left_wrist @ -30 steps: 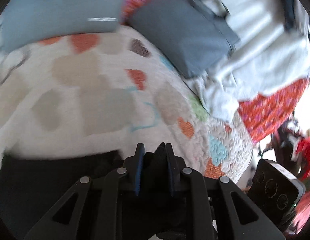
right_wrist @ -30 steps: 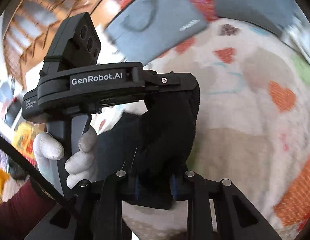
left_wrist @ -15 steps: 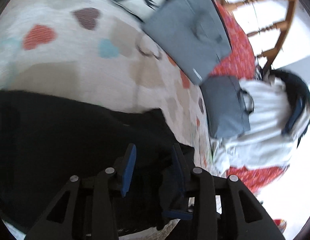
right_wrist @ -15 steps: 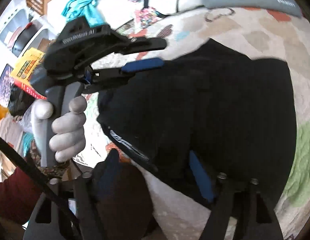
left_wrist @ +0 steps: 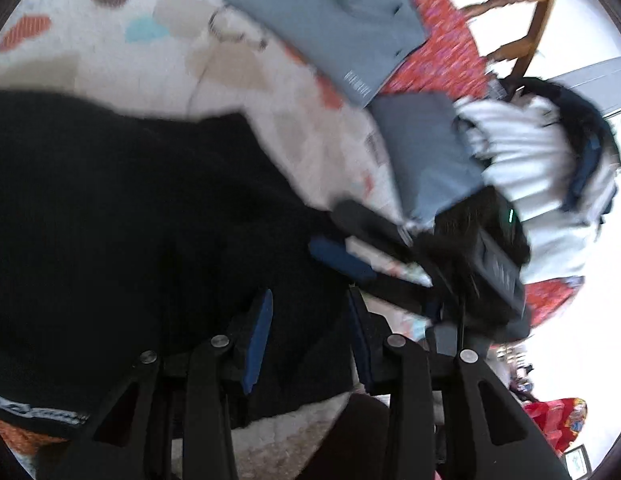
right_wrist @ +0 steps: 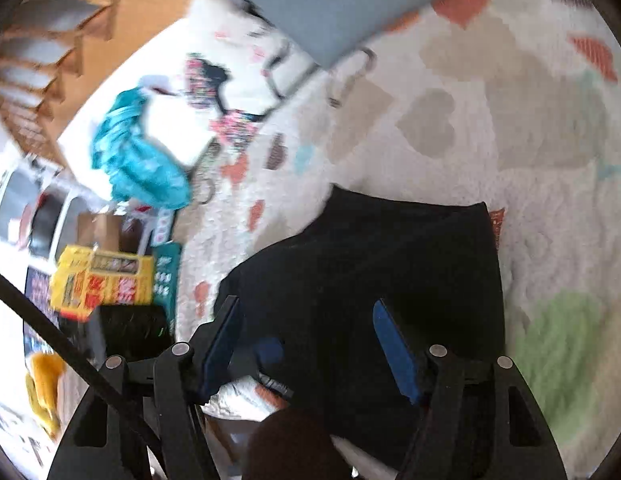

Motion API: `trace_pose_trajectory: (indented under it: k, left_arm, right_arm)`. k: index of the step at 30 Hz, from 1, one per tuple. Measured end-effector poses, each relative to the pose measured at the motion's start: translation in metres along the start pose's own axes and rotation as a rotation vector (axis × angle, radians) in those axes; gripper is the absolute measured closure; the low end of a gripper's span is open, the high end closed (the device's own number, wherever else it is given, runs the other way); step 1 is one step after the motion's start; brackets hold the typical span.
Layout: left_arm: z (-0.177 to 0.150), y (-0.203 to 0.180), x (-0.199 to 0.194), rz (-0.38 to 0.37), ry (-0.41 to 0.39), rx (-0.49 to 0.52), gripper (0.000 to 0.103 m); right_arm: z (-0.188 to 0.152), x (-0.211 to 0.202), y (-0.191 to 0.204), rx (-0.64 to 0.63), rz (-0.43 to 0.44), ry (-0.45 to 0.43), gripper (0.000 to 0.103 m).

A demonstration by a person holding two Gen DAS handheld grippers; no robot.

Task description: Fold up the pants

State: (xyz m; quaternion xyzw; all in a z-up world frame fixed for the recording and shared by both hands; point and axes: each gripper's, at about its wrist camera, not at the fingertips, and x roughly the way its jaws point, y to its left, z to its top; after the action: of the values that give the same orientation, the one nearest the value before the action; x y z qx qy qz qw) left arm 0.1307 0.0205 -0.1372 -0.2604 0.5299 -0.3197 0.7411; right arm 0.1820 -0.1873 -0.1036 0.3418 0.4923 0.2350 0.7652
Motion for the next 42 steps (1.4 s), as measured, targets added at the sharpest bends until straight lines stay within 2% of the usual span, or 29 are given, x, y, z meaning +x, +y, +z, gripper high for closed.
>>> trace_pose_trajectory:
  k: [2, 3, 5, 7, 12, 14, 16, 17, 18, 21, 22, 23, 25, 26, 28, 29, 31, 33, 37, 39, 40, 42]
  left_arm:
    - [-0.003, 0.013, 0.013, 0.038, 0.011, -0.027, 0.068]
    - [-0.003, 0.019, 0.013, 0.007, -0.003, -0.041, 0.068]
    - [-0.001, 0.029, 0.010, -0.049, -0.005, -0.084, 0.068]
    - [-0.002, 0.033, 0.003, -0.078, 0.002, -0.125, 0.068]
    - [-0.020, 0.018, -0.049, -0.008, -0.063, -0.061, 0.066]
    - [-0.028, 0.019, -0.074, 0.023, -0.108, -0.056, 0.063]
    - [-0.036, 0.025, -0.103, 0.081, -0.167, -0.057, 0.063]
    - [-0.036, 0.027, -0.112, 0.098, -0.188, -0.062, 0.063]
    - [-0.037, 0.031, -0.124, 0.112, -0.210, -0.071, 0.063]
    - [-0.038, 0.051, -0.159, 0.153, -0.282, -0.129, 0.060]
    - [-0.037, 0.061, -0.169, 0.168, -0.306, -0.155, 0.060]
    - [-0.037, 0.070, -0.178, 0.188, -0.325, -0.182, 0.060]
    - [-0.037, 0.089, -0.193, 0.218, -0.357, -0.246, 0.060]
    - [-0.038, 0.097, -0.200, 0.221, -0.369, -0.266, 0.060]
    - [-0.042, 0.114, -0.211, 0.236, -0.392, -0.310, 0.058]
    - [-0.042, 0.120, -0.213, 0.239, -0.395, -0.324, 0.057]
    - [-0.045, 0.134, -0.211, 0.239, -0.392, -0.358, 0.056]
    - [-0.046, 0.145, -0.203, 0.229, -0.373, -0.389, 0.055]
    - [-0.056, 0.158, -0.184, 0.164, -0.336, -0.416, 0.055]
    - [-0.060, 0.160, -0.177, 0.106, -0.352, -0.425, 0.049]
    - [-0.062, 0.160, -0.176, 0.087, -0.367, -0.427, 0.044]
    - [-0.064, 0.162, -0.175, 0.048, -0.396, -0.443, 0.039]
  right_arm:
    - [0.006, 0.014, -0.019, 0.028, -0.036, 0.003, 0.032]
    - [0.009, 0.021, -0.027, 0.054, -0.019, 0.001, 0.035]
    - [0.017, 0.025, -0.035, 0.106, 0.028, -0.018, 0.035]
    - [0.022, 0.023, -0.032, 0.100, 0.027, -0.014, 0.035]
    - [0.027, 0.000, 0.011, -0.052, -0.010, -0.042, 0.035]
    - [0.032, 0.002, 0.030, -0.140, -0.084, -0.041, 0.035]
    - [0.038, 0.016, 0.043, -0.201, -0.165, -0.019, 0.052]
    - [0.041, 0.034, 0.054, -0.247, -0.221, 0.021, 0.073]
    - [0.042, 0.045, 0.058, -0.271, -0.240, 0.049, 0.083]
    - [0.049, 0.095, 0.068, -0.329, -0.316, 0.151, 0.085]
    - [0.053, 0.105, 0.066, -0.331, -0.346, 0.160, 0.085]
    - [0.061, 0.117, 0.062, -0.325, -0.392, 0.161, 0.090]
    - [0.078, 0.126, 0.056, -0.291, -0.412, 0.113, 0.093]
    - [0.082, 0.127, 0.056, -0.282, -0.429, 0.096, 0.092]
    - [0.086, 0.128, 0.065, -0.313, -0.538, 0.079, 0.083]
    - [0.084, 0.126, 0.073, -0.338, -0.551, 0.071, 0.082]
    - [0.073, 0.117, 0.088, -0.359, -0.471, 0.070, 0.077]
    - [0.059, 0.113, 0.103, -0.358, -0.394, 0.095, 0.065]
    - [0.028, 0.136, 0.135, -0.352, -0.238, 0.240, 0.048]
    - [0.012, 0.156, 0.154, -0.337, -0.160, 0.332, 0.034]
    - [0.004, 0.169, 0.166, -0.345, -0.135, 0.383, 0.032]
    - [-0.013, 0.194, 0.190, -0.411, -0.170, 0.445, 0.030]
